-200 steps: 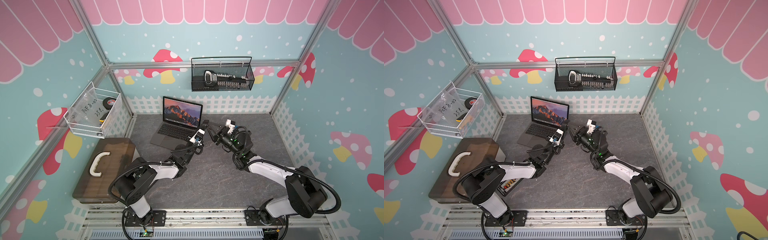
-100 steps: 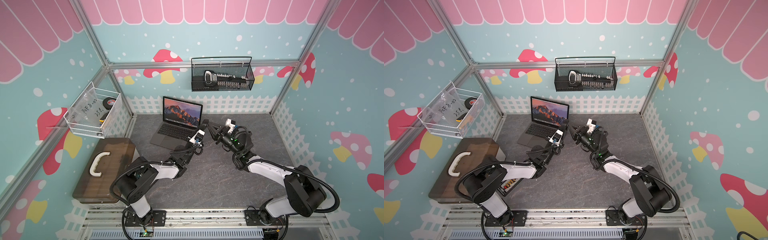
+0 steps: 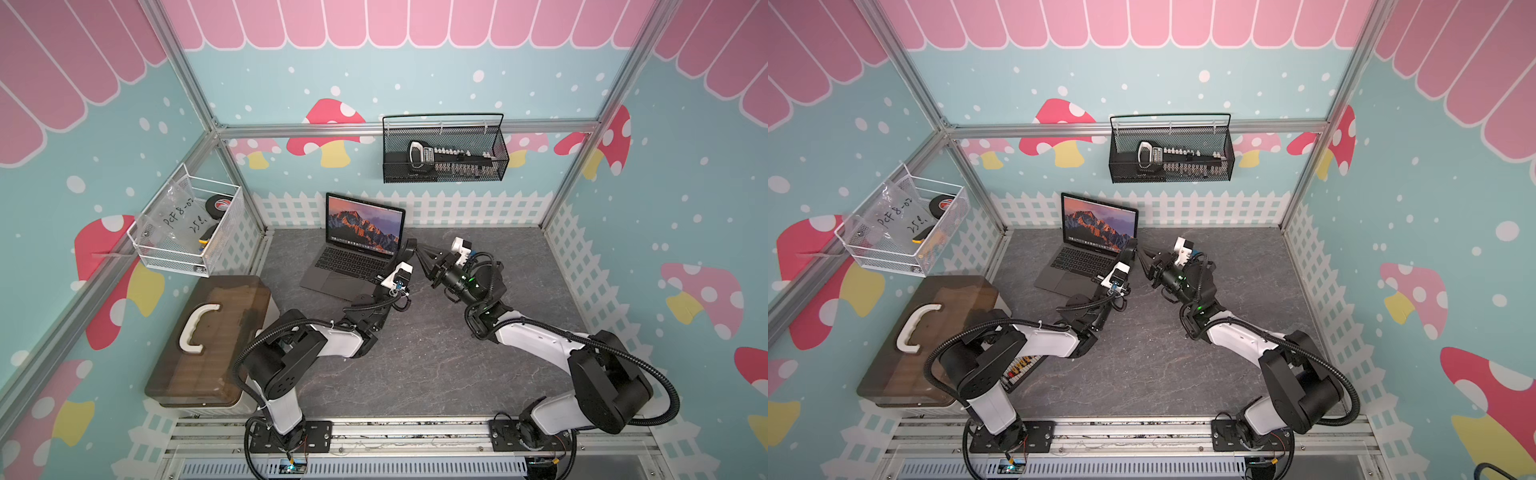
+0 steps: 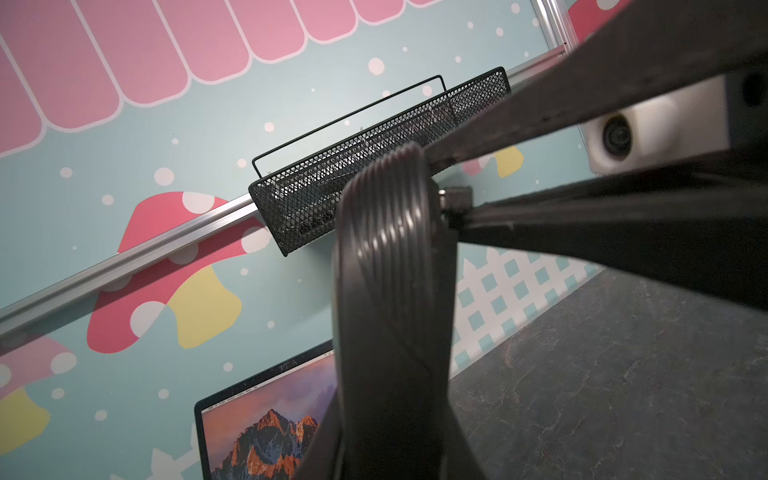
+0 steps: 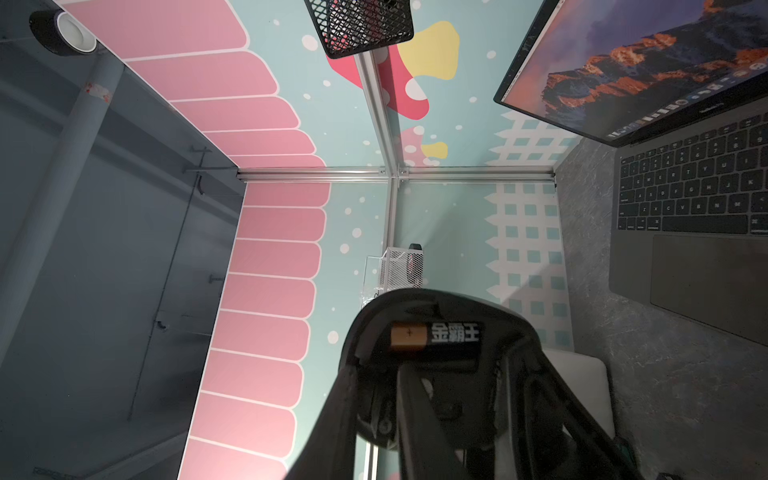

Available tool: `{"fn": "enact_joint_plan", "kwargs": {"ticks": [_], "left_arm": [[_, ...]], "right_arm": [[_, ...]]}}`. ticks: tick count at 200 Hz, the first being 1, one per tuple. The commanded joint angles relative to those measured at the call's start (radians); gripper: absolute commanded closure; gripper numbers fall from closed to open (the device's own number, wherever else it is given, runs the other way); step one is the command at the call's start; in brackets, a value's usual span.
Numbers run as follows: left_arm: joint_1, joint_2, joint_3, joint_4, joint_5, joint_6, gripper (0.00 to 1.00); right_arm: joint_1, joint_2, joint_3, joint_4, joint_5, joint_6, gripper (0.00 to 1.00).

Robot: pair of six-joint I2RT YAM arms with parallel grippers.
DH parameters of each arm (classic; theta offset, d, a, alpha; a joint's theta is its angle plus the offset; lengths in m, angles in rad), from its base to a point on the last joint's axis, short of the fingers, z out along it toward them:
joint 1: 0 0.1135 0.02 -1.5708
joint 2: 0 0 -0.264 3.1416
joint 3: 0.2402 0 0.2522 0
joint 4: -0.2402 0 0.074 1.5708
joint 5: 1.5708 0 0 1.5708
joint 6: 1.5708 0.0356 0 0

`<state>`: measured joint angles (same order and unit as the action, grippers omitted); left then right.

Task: Insert the wireless mouse receiver into the laptop
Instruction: Take out the USB plug from the mouse.

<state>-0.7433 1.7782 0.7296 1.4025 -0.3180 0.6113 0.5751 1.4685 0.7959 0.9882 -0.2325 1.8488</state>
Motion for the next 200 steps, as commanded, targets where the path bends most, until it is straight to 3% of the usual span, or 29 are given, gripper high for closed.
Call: {"fn": "enact_joint_plan", "kwargs": {"ticks": [1, 58, 87, 153, 184, 200], "left_arm": [[-0.060, 0.045, 0.017, -0.039, 0.046, 0.086, 1.00], [-0.076, 0.053, 0.016, -0.033, 0.023, 0.087, 1.00], [-0.064, 0.034, 0.021, -0.026, 0.005, 0.023, 1.00], [-0.042, 0.014, 0.057, 0.008, -0.245, -0.021, 1.00], [-0.030, -0.012, 0.013, -0.011, -0.195, -0.022, 1.00], [-0.030, -0.026, -0.047, -0.013, -0.106, 0.008, 1.00]], "right_arm": [[0.025, -0.008, 0.059, 0.111, -0.028, 0.056, 0.80], [0.032, 0.000, 0.042, 0.138, -0.010, 0.078, 0.87], [0.031, -0.014, -0.009, 0.134, 0.012, 0.088, 0.92], [0.004, -0.092, -0.141, 0.111, 0.082, 0.081, 0.94], [-0.048, -0.195, -0.240, 0.022, 0.107, 0.007, 0.95], [-0.091, -0.288, -0.306, -0.074, 0.121, -0.054, 0.96]]}}
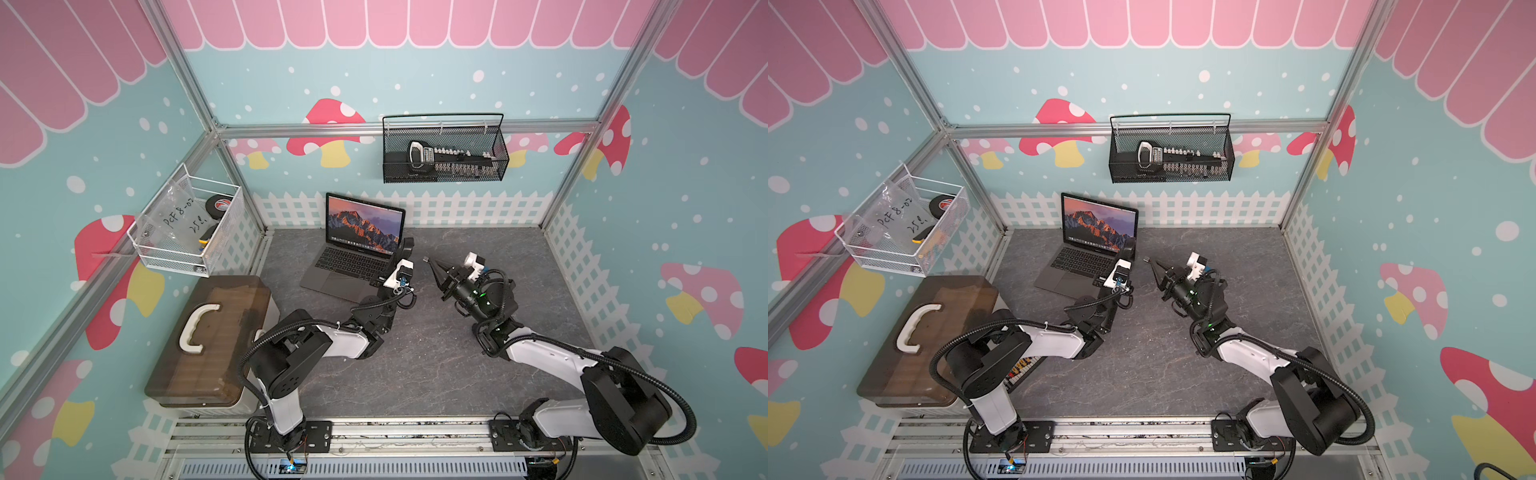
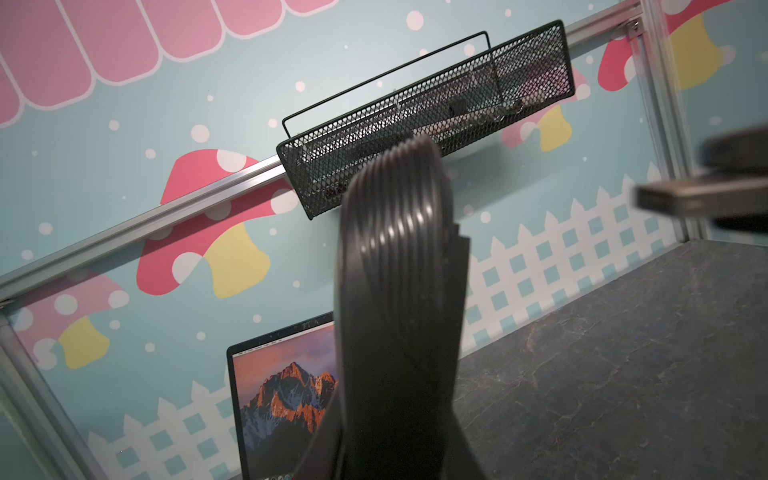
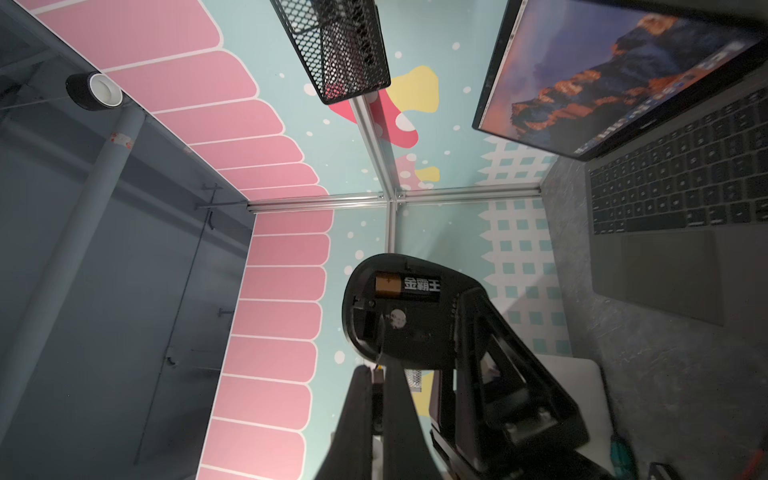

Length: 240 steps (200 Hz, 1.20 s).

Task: Insert the wireless mouse receiver into the laptop
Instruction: Take out the USB plug from the mouse, then place the mouse at the center of the board.

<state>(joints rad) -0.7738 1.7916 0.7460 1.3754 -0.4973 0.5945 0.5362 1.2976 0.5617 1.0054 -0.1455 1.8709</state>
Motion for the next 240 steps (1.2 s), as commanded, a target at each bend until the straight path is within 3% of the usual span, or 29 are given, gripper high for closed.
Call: {"fn": "enact_joint_plan", "kwargs": {"ticks": [1, 17, 32, 82, 103, 125, 152, 175, 187, 206, 213, 221, 240], "left_arm": [[0.001, -0.040, -0.069, 0.014, 0.078, 0.029, 1.00], [-0.011, -0.042, -0.156, 0.012, 0.217, 0.095, 1.00], [-0.044, -0.042, -0.224, -0.008, 0.277, 0.168, 1.00], [-0.232, -0.084, -0.338, -0.386, 0.256, 0.429, 1.00], [-0.283, -0.081, -0.334, -0.485, 0.239, 0.460, 1.00], [-0.301, -0.068, -0.306, -0.618, 0.221, 0.506, 0.92], [-0.302, -0.062, -0.298, -0.647, 0.204, 0.505, 0.82], [-0.306, -0.054, -0.301, -0.675, 0.205, 0.498, 0.79], [-0.311, -0.061, -0.302, -0.693, 0.198, 0.494, 0.66], [-0.325, -0.120, -0.311, -0.756, 0.184, 0.468, 0.31], [-0.330, -0.158, -0.317, -0.804, 0.184, 0.456, 0.10], [-0.333, -0.214, -0.322, -0.896, 0.187, 0.443, 0.01], [-0.335, -0.356, -0.295, -1.211, 0.211, 0.344, 0.01]], "right_arm": [[-0.056, -0.124, -0.077, -0.099, 0.035, -0.081, 0.96], [-0.105, -0.238, -0.133, -0.233, 0.024, -0.171, 0.96], [-0.162, -0.345, -0.154, -0.416, -0.027, -0.287, 0.97], [-0.302, -0.604, -0.106, -0.986, -0.135, -0.647, 0.99], [-0.310, -0.610, -0.083, -1.035, -0.188, -0.693, 0.99], [-0.311, -0.573, -0.064, -1.035, -0.243, -0.724, 0.99], [-0.311, -0.553, -0.054, -1.035, -0.239, -0.741, 0.99], [-0.310, -0.531, -0.045, -1.029, -0.248, -0.747, 0.99], [-0.311, -0.518, -0.038, -1.027, -0.253, -0.748, 0.99], [-0.311, -0.504, -0.023, -1.027, -0.252, -0.760, 0.99], [-0.309, -0.497, -0.016, -1.028, -0.251, -0.766, 0.99], [-0.310, -0.486, -0.010, -1.028, -0.250, -0.773, 0.99], [-0.311, -0.456, 0.003, -1.024, -0.244, -0.790, 0.99]]}}
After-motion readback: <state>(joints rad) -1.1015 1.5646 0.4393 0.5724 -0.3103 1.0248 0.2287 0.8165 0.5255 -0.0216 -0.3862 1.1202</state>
